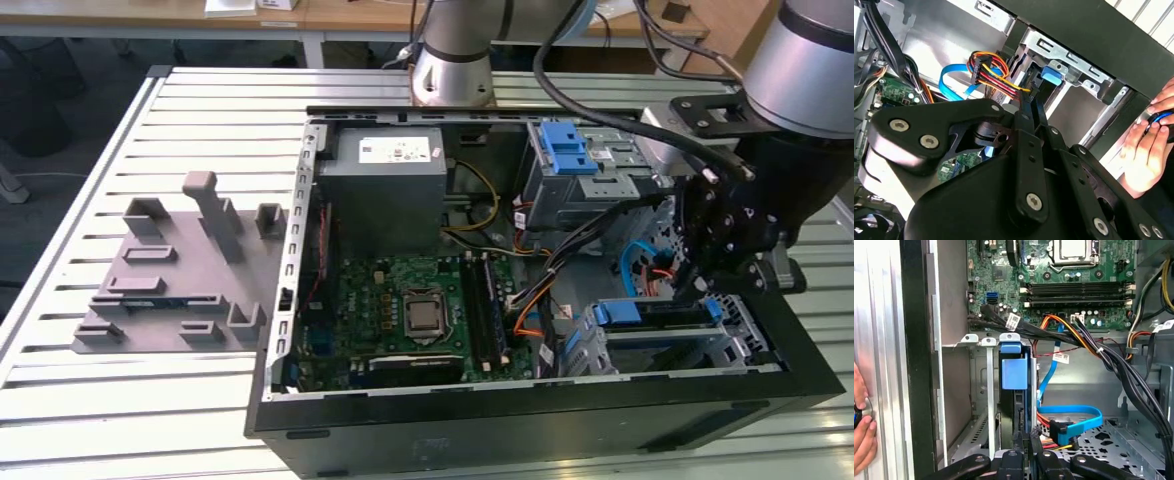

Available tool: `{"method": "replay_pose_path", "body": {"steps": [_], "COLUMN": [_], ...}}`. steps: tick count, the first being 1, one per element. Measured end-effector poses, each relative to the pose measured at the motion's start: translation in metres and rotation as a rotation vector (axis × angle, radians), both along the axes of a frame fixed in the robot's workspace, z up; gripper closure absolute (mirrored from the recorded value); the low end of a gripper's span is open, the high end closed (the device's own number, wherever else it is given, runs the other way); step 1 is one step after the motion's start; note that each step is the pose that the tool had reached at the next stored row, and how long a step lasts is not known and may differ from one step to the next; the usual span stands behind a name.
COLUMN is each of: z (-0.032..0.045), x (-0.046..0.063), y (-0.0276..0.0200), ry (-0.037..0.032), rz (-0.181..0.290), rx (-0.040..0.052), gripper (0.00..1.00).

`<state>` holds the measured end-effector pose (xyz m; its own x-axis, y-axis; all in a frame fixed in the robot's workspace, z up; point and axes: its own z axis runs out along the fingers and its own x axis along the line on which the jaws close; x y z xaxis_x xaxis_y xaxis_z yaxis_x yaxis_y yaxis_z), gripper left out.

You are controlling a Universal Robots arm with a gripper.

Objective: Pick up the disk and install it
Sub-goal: 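Insert the first disk wire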

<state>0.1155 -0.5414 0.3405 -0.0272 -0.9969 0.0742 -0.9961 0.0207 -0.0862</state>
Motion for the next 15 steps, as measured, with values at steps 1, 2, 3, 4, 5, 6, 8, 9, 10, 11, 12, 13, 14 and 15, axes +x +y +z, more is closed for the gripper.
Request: {"method": "replay_pose_path", "body": {"steps": [1, 2, 3, 4, 5, 6, 8, 9, 10, 11, 12, 13, 14, 15], "z": [-0.0006, -0.0011, -0.0018, -0.0025, -0.0029, -0.0031, -0.0039, -0.0044, -0.0048, -0.0052, -0.0058, -0.0065, -0.0069, -0.0072], "x": [-0.0005, -0.0005, -0.0005, -0.0007, -0.0013, -0.0022, -0.0041, -0.0041, -0.0041, -0.0041, -0.0041, -0.0041, -0.0041, -0.0041], "y": [-0.0005, -0.0005, -0.0006, -0.0009, -0.0014, -0.0017, -0.0026, -0.0026, -0.0026, -0.0027, -0.0026, -0.0026, -0.0026, -0.0027], "ry": [-0.0027, -0.0039, -0.0045, -0.0054, -0.0062, -0.0075, -0.0121, -0.0124, -0.0126, -0.0128, -0.0129, -0.0132, -0.0134, -0.0135], "rz": [0.004, 0.004, 0.004, 0.004, 0.004, 0.004, 0.004, 0.004, 0.004, 0.004, 0.004, 0.004, 0.004, 0.004], "rx": [0.0013, 0.0016, 0.0018, 0.0018, 0.0018, 0.0018, 0.0041, 0.0047, 0.0057, 0.0073, 0.0086, 0.0096, 0.0105, 0.0117], "gripper": [0.83, 0.83, 0.83, 0.83, 0.83, 0.83, 0.83, 0.83, 0.83, 0.83, 0.83, 0.83, 0.83, 0.83]}}
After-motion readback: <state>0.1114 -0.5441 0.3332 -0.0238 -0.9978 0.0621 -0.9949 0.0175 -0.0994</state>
